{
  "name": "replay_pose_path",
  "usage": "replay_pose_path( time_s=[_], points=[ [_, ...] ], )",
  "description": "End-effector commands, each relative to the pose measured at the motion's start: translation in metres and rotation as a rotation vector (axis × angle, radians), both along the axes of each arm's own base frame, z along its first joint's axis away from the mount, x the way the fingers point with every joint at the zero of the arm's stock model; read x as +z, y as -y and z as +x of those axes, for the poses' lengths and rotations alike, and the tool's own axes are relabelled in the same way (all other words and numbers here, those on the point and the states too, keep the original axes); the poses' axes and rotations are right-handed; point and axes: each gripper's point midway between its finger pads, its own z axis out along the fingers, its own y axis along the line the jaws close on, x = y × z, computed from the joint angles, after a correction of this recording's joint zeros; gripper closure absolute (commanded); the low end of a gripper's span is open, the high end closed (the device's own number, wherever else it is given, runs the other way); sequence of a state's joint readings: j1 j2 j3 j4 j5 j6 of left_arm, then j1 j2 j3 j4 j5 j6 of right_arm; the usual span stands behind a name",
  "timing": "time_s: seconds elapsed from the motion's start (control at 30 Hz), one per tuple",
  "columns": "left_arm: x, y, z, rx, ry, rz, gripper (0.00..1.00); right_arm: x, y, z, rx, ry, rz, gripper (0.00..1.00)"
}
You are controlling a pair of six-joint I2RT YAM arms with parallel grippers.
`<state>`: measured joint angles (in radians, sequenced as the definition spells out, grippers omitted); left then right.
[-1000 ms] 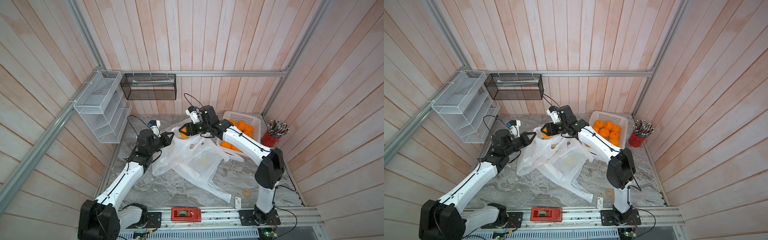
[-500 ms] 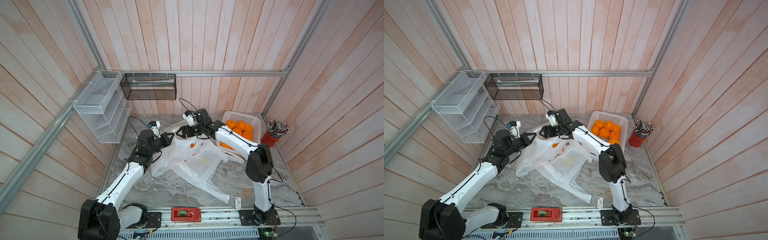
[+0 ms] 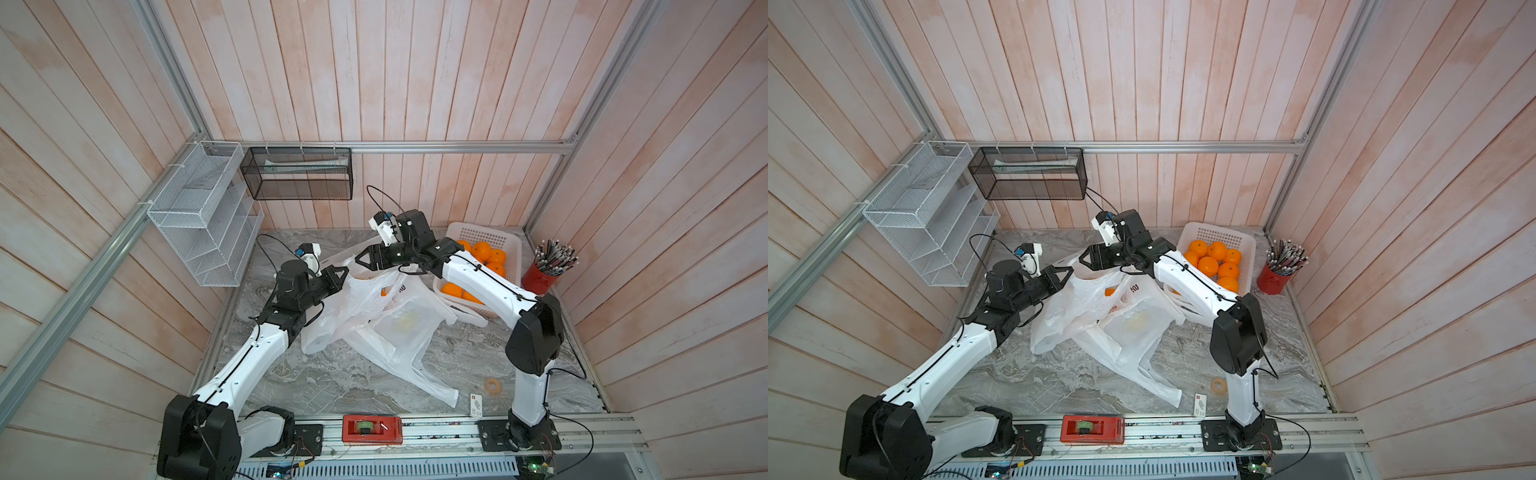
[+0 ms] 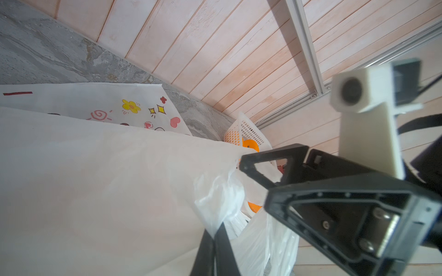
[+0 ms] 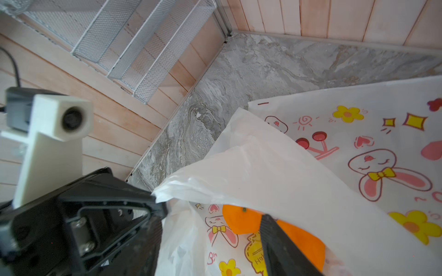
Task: Place the oranges into plastic bags & tie knots
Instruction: Place the orange in the plastic bag, then pick up the orange from the basket.
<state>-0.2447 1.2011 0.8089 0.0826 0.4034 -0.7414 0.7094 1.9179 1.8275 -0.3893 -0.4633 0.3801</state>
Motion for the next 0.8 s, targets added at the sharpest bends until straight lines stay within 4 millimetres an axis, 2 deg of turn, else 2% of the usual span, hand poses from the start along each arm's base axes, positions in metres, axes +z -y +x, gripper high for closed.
replay_pose_path(
  time_s=[0.0, 0.1, 0.2, 0.27, 0.37, 0.43, 0.5, 0.6, 0.77],
  points=[
    [-0.004, 0.002, 0.000, -0.019, 0.010, 0.002, 1.00, 0.022, 0.001, -0.013, 0.036, 0.019, 0.052, 0.41],
    [-0.005, 0.001, 0.000, -0.013, 0.006, 0.004, 1.00, 0.038, 0.007, -0.016, 0.029, 0.058, 0.062, 0.46],
    [-0.008, -0.002, 0.000, -0.001, -0.002, 0.011, 1.00, 0.053, 0.027, -0.010, -0.030, 0.103, 0.056, 0.46],
    [-0.007, -0.003, 0.000, 0.007, 0.001, 0.014, 1.00, 0.056, 0.052, 0.000, -0.102, 0.121, 0.036, 0.43],
    [-0.009, -0.004, 0.000, 0.012, 0.000, 0.018, 1.00, 0.050, 0.103, 0.022, -0.239, 0.128, -0.016, 0.38],
    [-0.009, -0.004, 0.000, 0.012, -0.001, 0.018, 1.00, 0.040, 0.139, 0.034, -0.327, 0.120, -0.054, 0.34],
    [-0.009, -0.004, 0.000, 0.012, -0.002, 0.017, 1.00, 0.020, 0.181, 0.047, -0.423, 0.088, -0.105, 0.30],
    [-0.008, -0.004, -0.001, 0.012, 0.000, 0.018, 1.00, -0.008, 0.233, 0.060, -0.532, 0.054, -0.186, 0.27],
    [-0.007, -0.005, -0.001, 0.014, 0.002, 0.026, 1.00, -0.051, 0.307, 0.078, -0.676, 0.038, -0.396, 0.19]
  ],
)
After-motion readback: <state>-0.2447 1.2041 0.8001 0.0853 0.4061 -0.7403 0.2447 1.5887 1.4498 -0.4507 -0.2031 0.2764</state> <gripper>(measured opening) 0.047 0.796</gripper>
